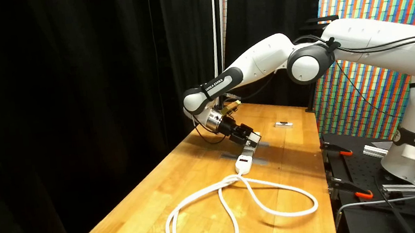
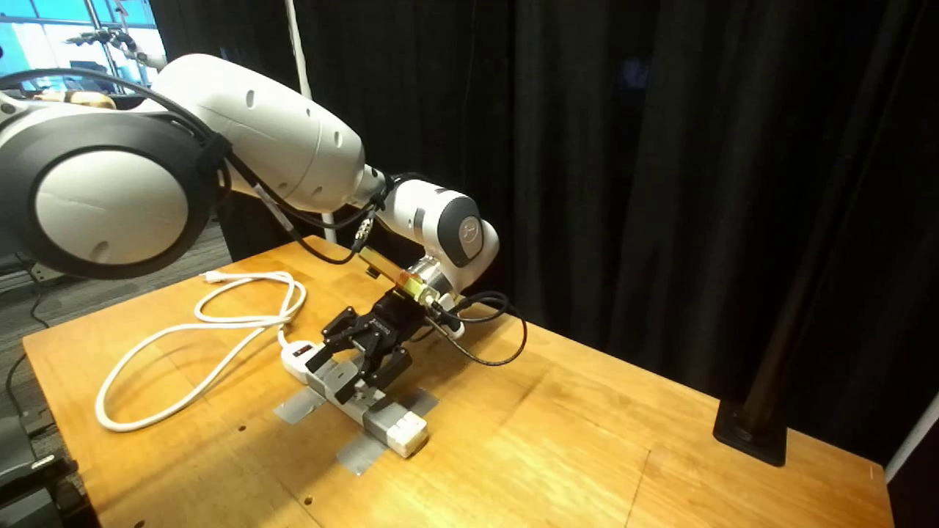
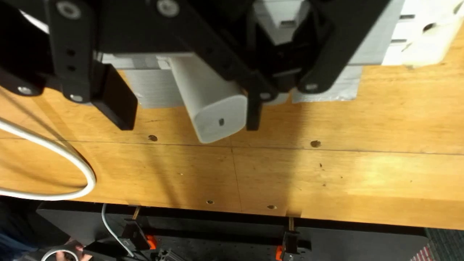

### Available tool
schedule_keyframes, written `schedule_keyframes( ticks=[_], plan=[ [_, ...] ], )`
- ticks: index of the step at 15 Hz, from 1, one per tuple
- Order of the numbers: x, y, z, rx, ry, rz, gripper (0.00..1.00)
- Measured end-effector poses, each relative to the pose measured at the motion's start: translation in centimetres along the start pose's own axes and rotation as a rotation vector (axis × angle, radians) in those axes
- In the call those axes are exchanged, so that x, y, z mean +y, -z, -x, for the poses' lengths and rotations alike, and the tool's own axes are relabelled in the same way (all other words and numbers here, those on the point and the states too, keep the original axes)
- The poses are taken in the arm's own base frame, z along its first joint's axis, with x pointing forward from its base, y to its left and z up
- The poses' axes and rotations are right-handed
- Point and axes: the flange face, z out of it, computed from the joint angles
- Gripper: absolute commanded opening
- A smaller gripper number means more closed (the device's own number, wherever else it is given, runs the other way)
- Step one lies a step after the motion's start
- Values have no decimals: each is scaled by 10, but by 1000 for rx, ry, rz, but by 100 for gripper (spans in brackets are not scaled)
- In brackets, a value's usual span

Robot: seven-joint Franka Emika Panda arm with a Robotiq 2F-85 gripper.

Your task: Plug the charger head into the adapter

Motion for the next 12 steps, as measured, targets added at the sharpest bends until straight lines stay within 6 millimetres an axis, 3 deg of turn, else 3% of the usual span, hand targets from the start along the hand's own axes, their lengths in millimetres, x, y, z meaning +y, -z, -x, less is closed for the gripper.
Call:
schedule_keyframes(
  ticks=[12],
  plan=[
    [-23,9,5,17,20,35,100]
  ],
)
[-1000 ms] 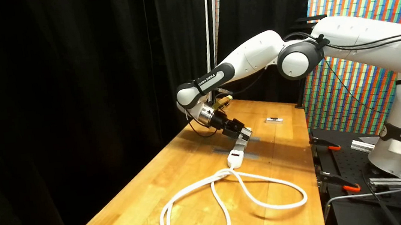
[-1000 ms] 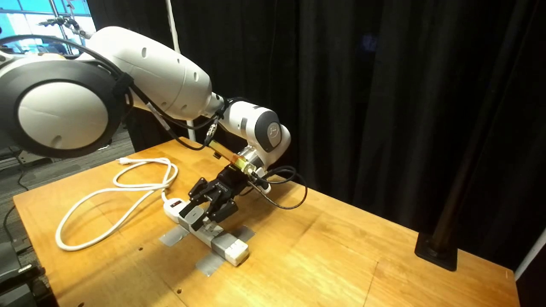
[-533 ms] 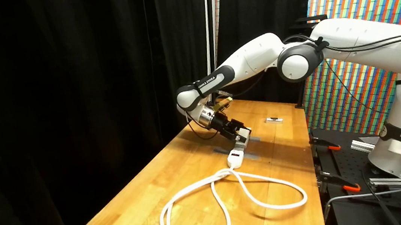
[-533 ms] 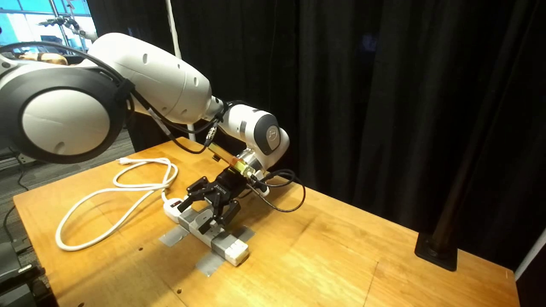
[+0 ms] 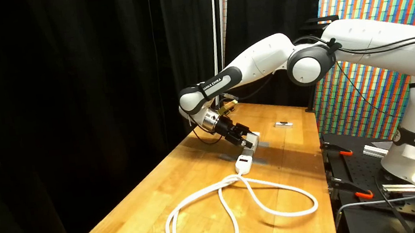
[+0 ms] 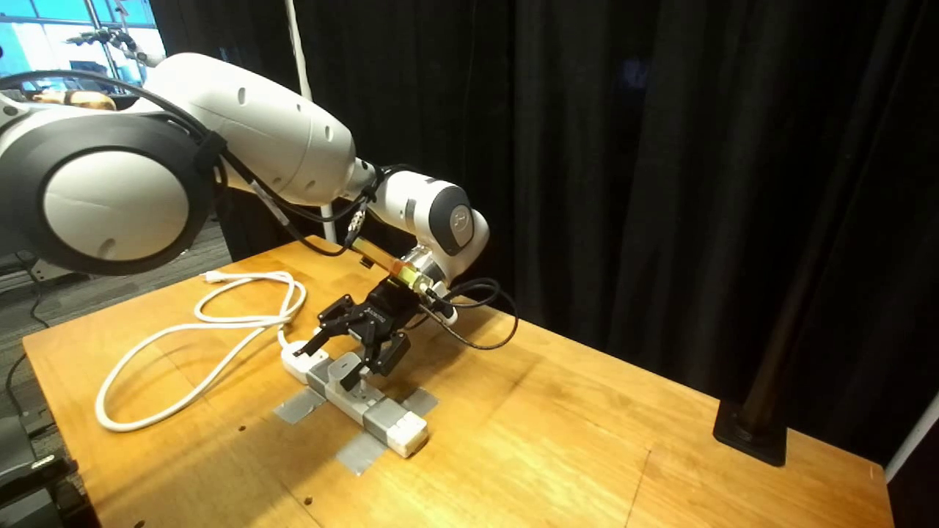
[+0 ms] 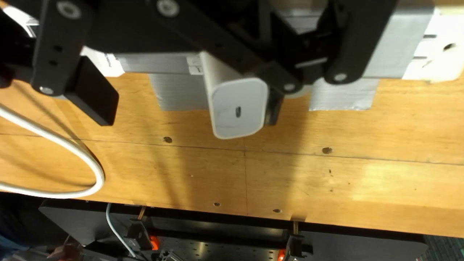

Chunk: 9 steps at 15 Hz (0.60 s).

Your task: Plug the charger head into the adapter

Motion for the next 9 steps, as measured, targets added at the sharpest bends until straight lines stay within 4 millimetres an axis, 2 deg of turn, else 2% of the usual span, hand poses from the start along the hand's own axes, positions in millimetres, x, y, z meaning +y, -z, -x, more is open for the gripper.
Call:
schedule_keyframes(
  ticks=[9],
  plan=[
    [-5,6,4,17,0,11,100]
  ],
)
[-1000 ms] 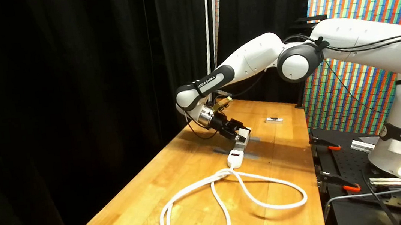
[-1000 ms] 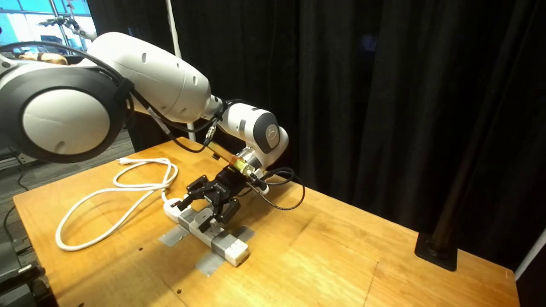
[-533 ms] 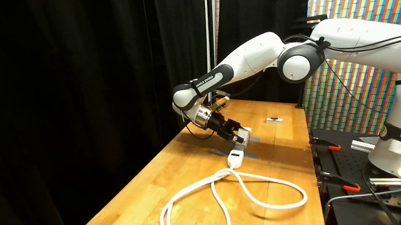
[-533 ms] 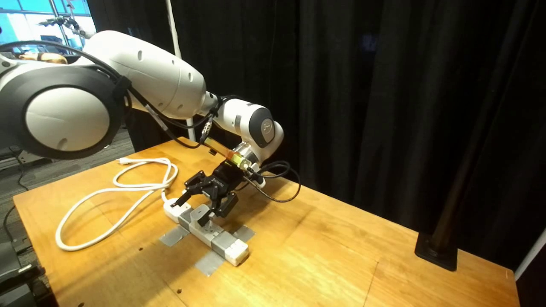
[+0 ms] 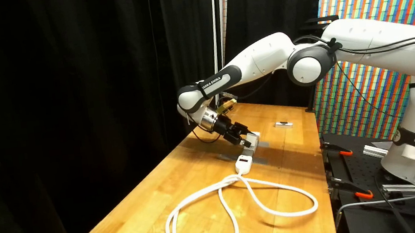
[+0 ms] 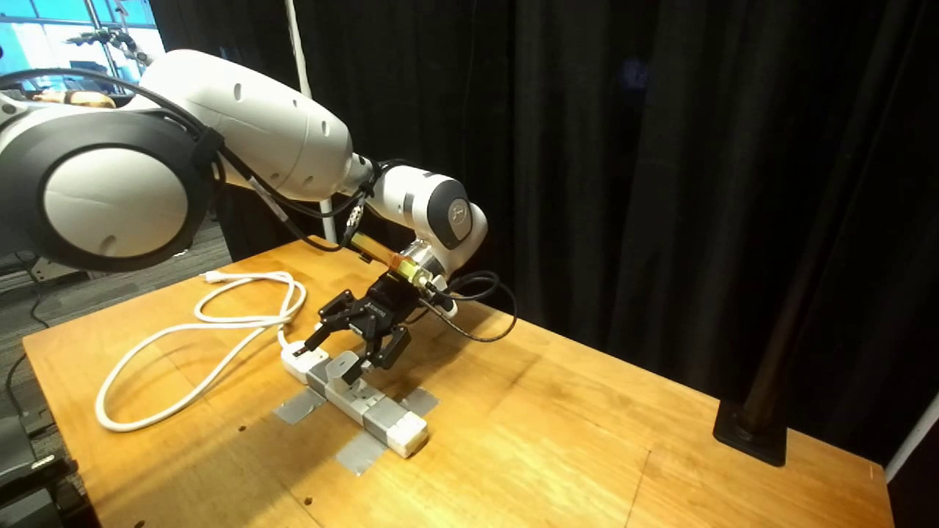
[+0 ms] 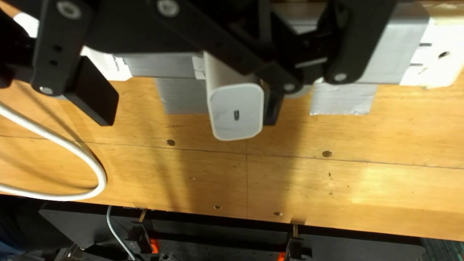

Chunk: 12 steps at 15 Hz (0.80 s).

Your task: Plug the charger head into the adapter

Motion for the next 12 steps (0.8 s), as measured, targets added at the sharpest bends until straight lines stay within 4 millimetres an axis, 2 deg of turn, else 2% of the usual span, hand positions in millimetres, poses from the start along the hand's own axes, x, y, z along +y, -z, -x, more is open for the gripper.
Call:
schedule_keyframes(
  ticks=[7,12],
  plan=[
    [-1,26,25,72,-6,15,100],
    [0,73,63,260,-16,32,100]
  ],
)
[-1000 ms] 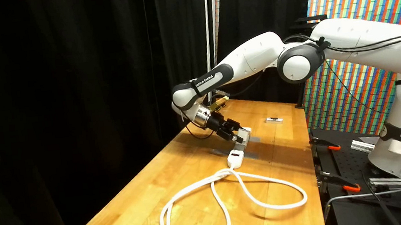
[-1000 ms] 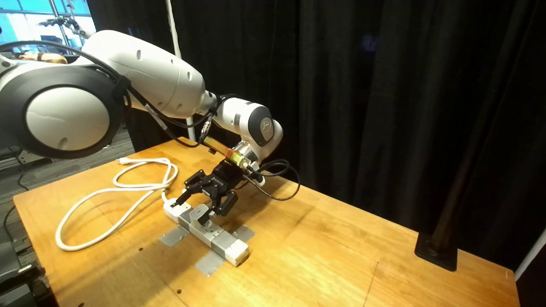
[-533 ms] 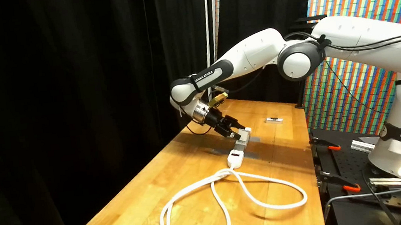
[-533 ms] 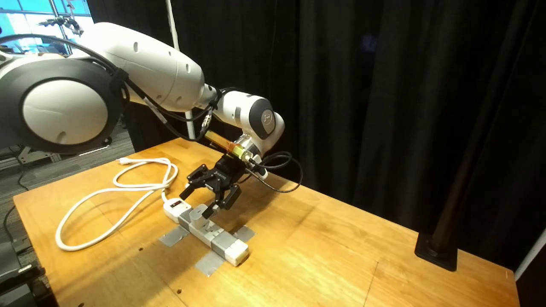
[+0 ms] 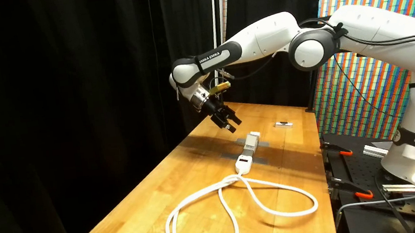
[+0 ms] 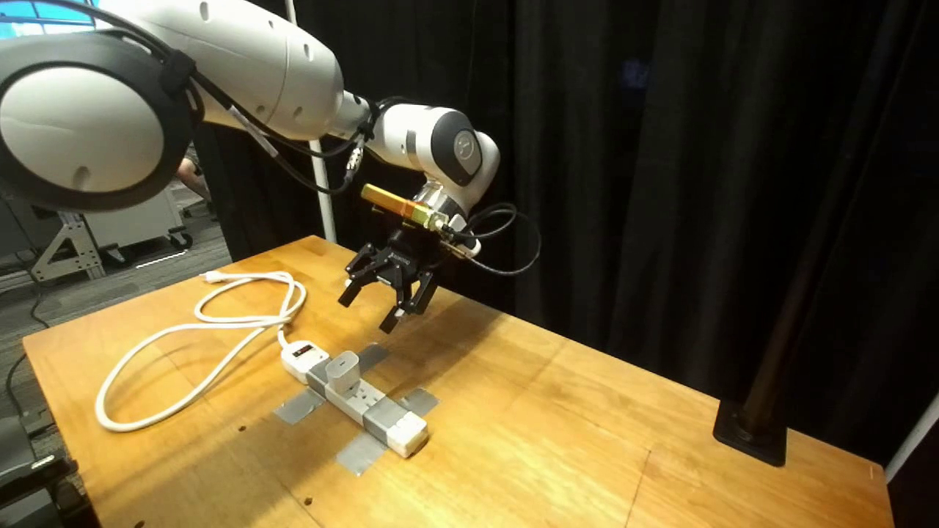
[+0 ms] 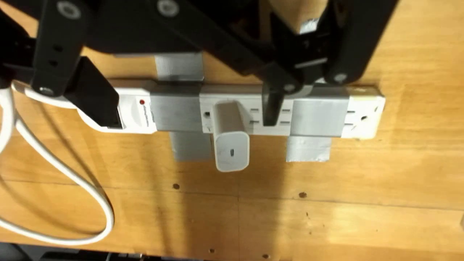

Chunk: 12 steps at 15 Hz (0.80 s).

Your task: Plug the charger head into the adapter

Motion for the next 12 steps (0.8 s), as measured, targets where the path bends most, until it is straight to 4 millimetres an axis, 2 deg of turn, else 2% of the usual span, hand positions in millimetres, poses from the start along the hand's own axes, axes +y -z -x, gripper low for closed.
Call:
schedule_keyframes(
  ticks=[3,6,9,12],
  plan=[
    [4,37,15,169,-19,15,100],
    [6,60,23,330,-45,22,100],
    [6,68,29,435,-60,23,100],
    [5,63,36,484,-56,15,100]
  ],
)
